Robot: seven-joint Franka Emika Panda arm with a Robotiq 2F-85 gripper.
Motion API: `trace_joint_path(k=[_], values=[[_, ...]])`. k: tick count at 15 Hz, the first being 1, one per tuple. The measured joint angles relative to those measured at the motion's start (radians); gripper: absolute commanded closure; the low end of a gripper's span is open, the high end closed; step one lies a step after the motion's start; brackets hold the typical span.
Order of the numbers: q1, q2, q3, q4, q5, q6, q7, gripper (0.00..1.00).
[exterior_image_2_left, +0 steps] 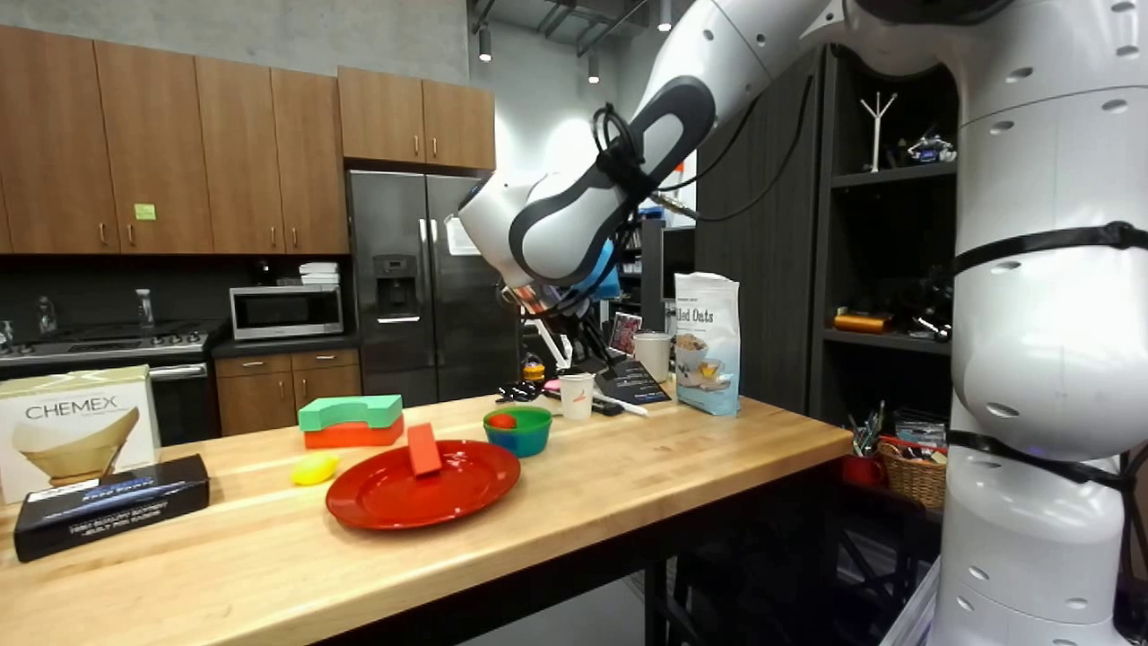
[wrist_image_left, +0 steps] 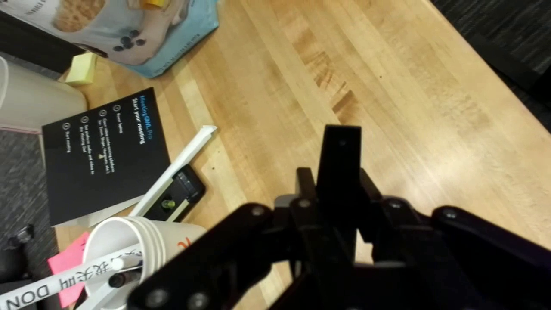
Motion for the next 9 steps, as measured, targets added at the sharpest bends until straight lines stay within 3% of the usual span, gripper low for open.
trace_joint_path(k=[9], values=[[0.022,0.081,0.007,0.002,-0.291,-0.032,0.078,0.94]])
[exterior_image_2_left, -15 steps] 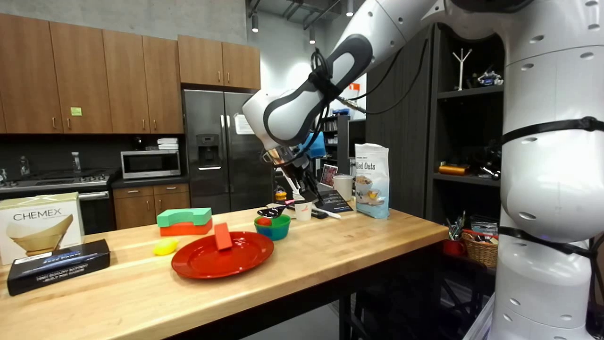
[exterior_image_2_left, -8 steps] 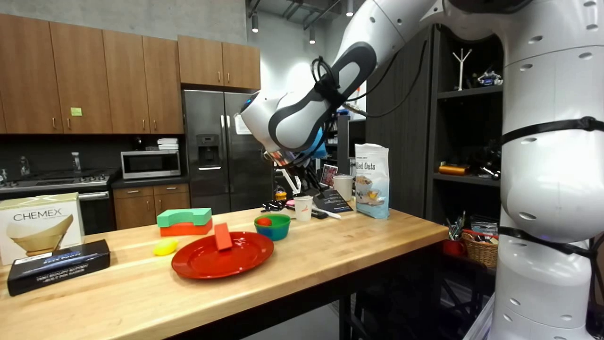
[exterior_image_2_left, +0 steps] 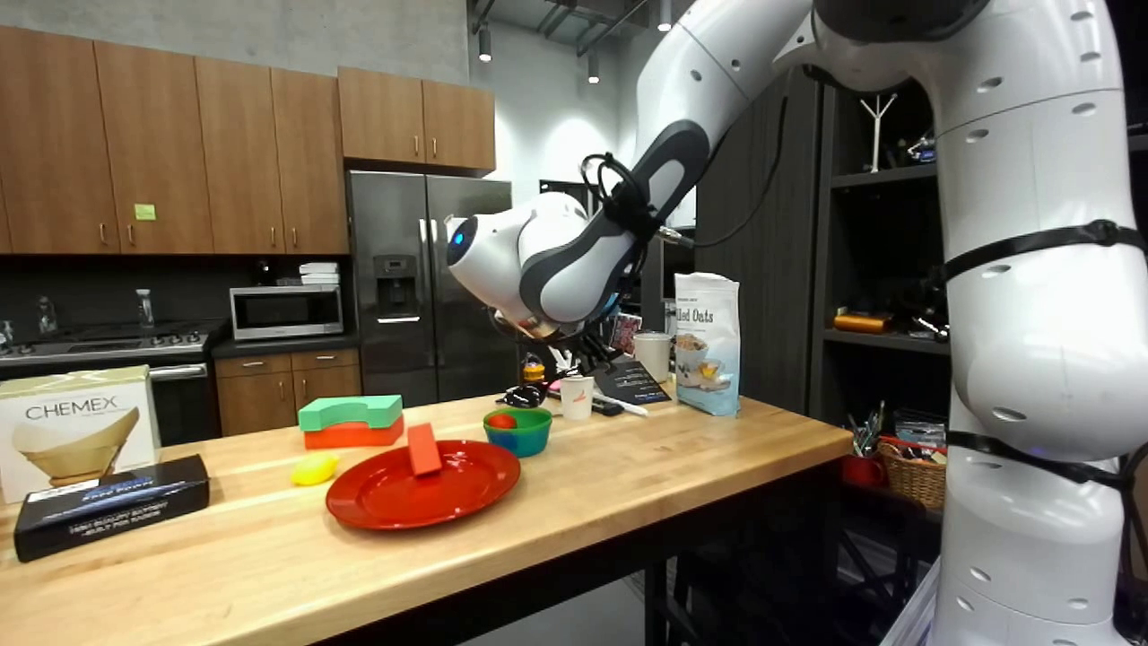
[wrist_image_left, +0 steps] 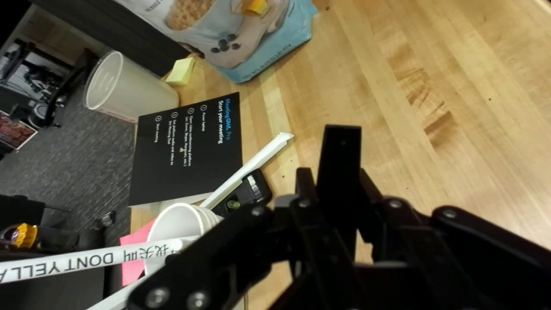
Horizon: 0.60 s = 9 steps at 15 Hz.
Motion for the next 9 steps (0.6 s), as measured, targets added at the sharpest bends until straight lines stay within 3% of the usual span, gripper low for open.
trace_joint_path(k=[8,9], values=[[0.030,0.048,0.015,0.024,-0.144,-0.048,0.002,0.94],[0.031,0.048,0.017,0.026,-0.145,-0.051,0.001,0.75]])
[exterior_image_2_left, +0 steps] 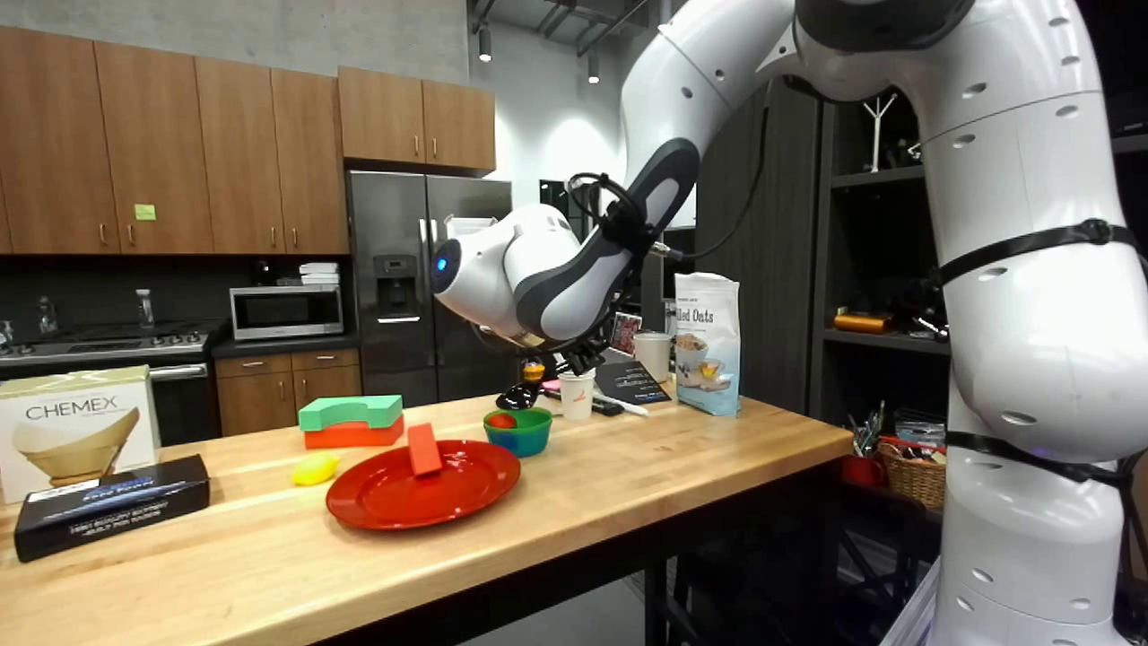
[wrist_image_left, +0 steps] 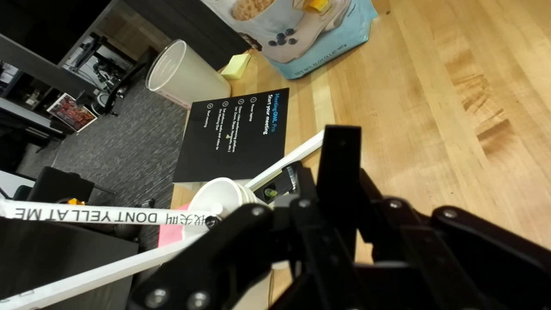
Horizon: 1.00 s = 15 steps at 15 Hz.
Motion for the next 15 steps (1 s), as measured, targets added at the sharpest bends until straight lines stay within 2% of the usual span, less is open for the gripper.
trace_joint_path(k=[7,8,12,15], values=[[0.001,-0.003,0.011,0.009,0.000,-0.006,-0.002,0.75],[0.001,-0.003,0.011,0.009,0.000,-0.007,-0.002,0.94],[0.001,0.005,0.011,0.009,-0.014,-0.022,0.030,0.94],[0.001,0.023,0.010,0.009,-0.085,-0.085,0.099,0.94]])
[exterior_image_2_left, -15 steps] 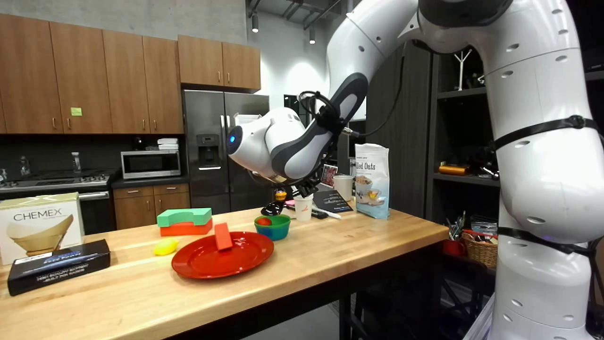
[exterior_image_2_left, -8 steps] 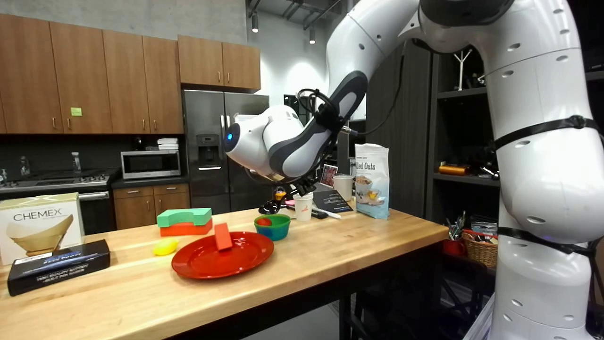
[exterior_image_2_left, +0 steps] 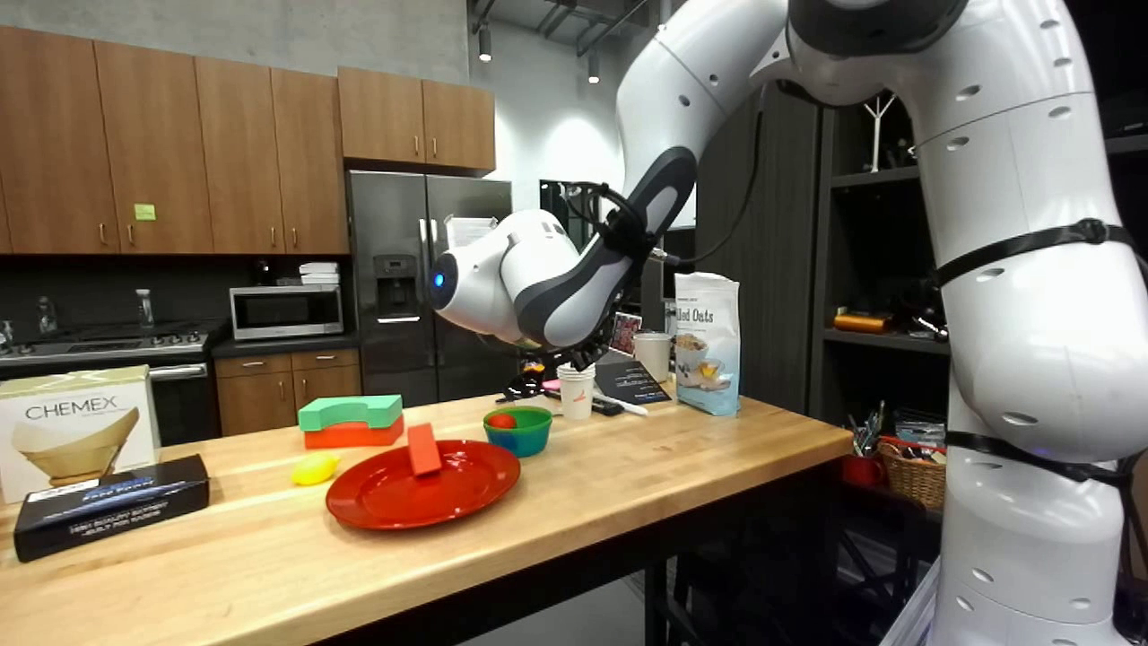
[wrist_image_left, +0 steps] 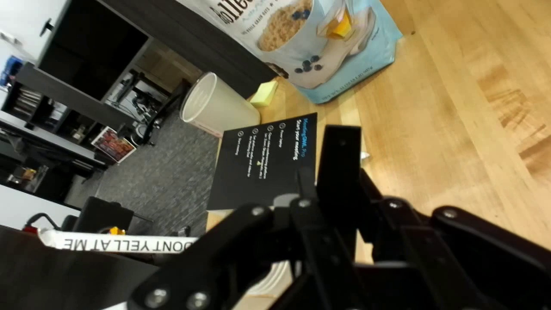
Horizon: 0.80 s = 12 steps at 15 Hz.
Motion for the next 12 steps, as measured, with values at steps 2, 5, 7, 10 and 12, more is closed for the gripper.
trace_joint_path(k=[2,5,7,10,12], values=[[0.000,0.014,0.000,0.001,-0.030,-0.040,0.029,0.94],[0.000,0.035,0.000,0.006,-0.043,-0.071,0.049,0.94],[0.001,0.044,0.001,0.008,-0.043,-0.077,0.055,0.94],[0.002,0.054,0.002,0.013,-0.043,-0.076,0.057,0.94],[0.003,0.058,0.004,0.017,-0.043,-0.070,0.057,0.94]])
